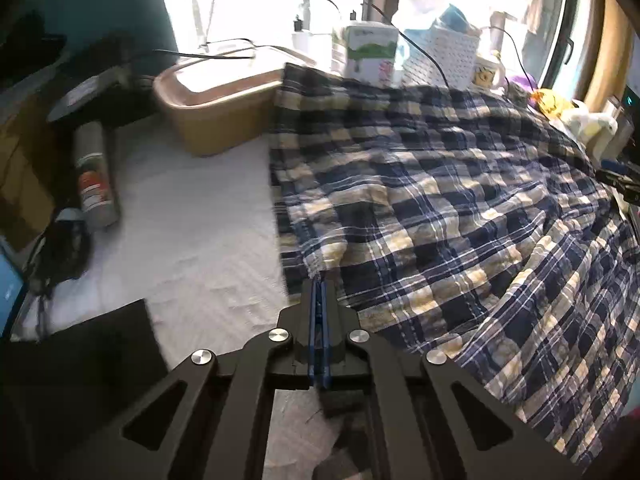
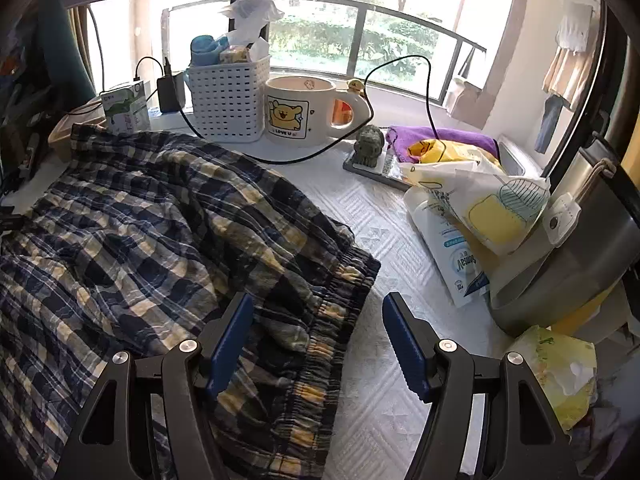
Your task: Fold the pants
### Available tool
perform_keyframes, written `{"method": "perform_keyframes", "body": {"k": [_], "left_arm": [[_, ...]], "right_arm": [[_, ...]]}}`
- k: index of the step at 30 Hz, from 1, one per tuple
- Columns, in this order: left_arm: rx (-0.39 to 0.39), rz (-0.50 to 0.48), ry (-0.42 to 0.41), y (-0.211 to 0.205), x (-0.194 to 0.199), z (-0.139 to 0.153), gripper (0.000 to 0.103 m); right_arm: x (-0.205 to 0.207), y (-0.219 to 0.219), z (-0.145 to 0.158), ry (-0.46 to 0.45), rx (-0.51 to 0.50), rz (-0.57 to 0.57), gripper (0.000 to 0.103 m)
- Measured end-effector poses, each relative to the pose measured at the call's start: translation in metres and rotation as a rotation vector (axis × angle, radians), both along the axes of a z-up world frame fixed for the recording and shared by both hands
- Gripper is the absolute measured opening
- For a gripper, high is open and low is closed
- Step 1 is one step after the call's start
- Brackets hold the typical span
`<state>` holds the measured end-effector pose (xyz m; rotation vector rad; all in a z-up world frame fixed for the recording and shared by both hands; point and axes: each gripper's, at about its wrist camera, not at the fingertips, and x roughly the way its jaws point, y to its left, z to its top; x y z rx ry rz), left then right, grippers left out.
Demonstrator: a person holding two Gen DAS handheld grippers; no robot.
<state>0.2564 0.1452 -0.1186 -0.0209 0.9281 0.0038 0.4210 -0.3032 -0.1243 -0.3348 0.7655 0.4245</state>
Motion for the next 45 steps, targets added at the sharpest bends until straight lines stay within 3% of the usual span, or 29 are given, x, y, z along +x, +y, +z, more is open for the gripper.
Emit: {"method": "perform_keyframes", "body": {"k": [4,6,12,16,22,27,28,29,33,39,41,42,45], "left_arm": [[0.020,0.049,0.005,0.011,-0.003,-0.001,0.001],[0.008,0.050,0.036,0.013,0.002,-0.007,0.001],[-0.048,0.044,0.037,0.022,0.012,0.013,0.004],[-0.019,0.020,0.001,0.015,0.028,0.026,0.019],[0.004,-0.060,-0.022,-0.004,0.048,0.033,0.020],[0.017,-0.125,0.027,-0.021,0.059,0.014,0.020],[0.025,-0.122,0.052,-0.021,0.062,0.006,0.020],[0.033,-0.116,0.071,-0.021,0.064,0.000,0.020],[0.034,-0.113,0.051,-0.019,0.062,-0.002,0.020],[0.046,-0.112,0.020,-0.013,0.056,-0.002,0.026],[0.056,-0.068,0.029,-0.008,0.055,0.001,0.026],[0.062,-0.047,0.036,-0.005,0.053,0.000,0.026],[0.003,-0.054,0.011,-0.002,0.044,0.009,0.025]], "right_arm": [[0.013,-0.003,-0.004,0.024,0.017,-0.009,0.069],[0.022,-0.001,-0.007,0.053,0.034,-0.002,0.069],[0.036,0.007,-0.006,0.070,0.055,0.005,0.069],[0.051,0.007,-0.010,0.117,0.084,-0.011,0.069],[0.067,-0.010,-0.011,0.183,0.184,-0.071,0.069],[0.068,-0.007,-0.009,0.173,0.158,-0.060,0.069],[0.070,-0.003,-0.012,0.179,0.140,-0.047,0.062],[0.071,0.006,-0.017,0.189,0.109,-0.017,0.033],[0.073,0.028,-0.018,0.091,-0.020,0.003,0.025],[0.093,0.038,-0.019,0.028,-0.100,-0.039,0.025],[0.089,0.043,-0.019,0.008,-0.131,-0.046,0.027],[0.085,0.044,-0.017,0.006,-0.138,-0.049,0.030],[0.069,0.039,-0.005,-0.007,-0.110,-0.041,0.056]]}}
